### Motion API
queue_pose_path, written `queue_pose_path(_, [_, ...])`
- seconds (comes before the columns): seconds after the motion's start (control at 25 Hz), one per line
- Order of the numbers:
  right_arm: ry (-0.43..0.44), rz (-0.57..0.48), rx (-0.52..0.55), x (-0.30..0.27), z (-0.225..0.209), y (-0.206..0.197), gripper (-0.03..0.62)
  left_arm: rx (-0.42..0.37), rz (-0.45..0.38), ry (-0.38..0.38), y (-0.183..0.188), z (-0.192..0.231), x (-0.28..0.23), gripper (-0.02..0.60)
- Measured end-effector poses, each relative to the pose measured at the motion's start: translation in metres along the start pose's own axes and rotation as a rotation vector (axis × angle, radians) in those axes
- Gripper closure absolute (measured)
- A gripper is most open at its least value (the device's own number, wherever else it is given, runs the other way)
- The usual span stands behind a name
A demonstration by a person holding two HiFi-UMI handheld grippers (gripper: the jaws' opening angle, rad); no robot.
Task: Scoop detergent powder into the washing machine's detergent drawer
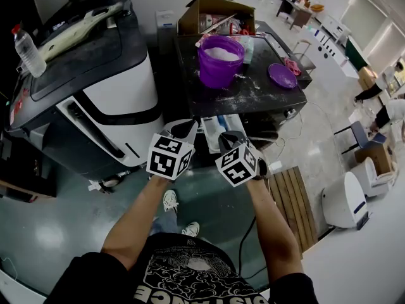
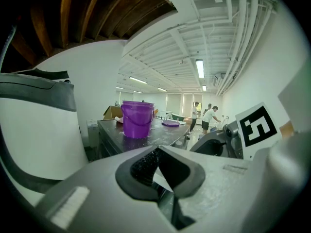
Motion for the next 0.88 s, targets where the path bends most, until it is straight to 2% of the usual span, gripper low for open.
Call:
queue_pose_path(0.4, [-0.036,-0.019,0.2,0.006,0.004,0.005,0.56,-0.004,-0.003,0.001,0.002,-0.003,0.003,0.581])
queue_pose_path(0.56, [-0.039,-0.02,0.226,0.007,0.003,0.006,0.56,-0.006,-0.003,-0.001,0.003,-0.004,0.003,0.581])
queue_pose_path(0.72, [-0.04,-0.02,0.18,0.009,0.0,0.006,0.56,-0.01,-0.005,-0.001,0.005,-0.006,0.003,0.581])
queue_pose_path(0.88, [-0.054,-0.05,0.015,0.013,-0.01,0.006,0.56,-0.013,-0.006,-0.002,0.007,-0.007,0.004,0.581])
Point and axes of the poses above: the fingertips, and each gripper's own axes: x backward along the fingers, z to its left, y out of its top, the point moved 6 cm from there along x, backward along the fingers, and after that the axes turned 11 degrees about -z, right-handed, at the moved point
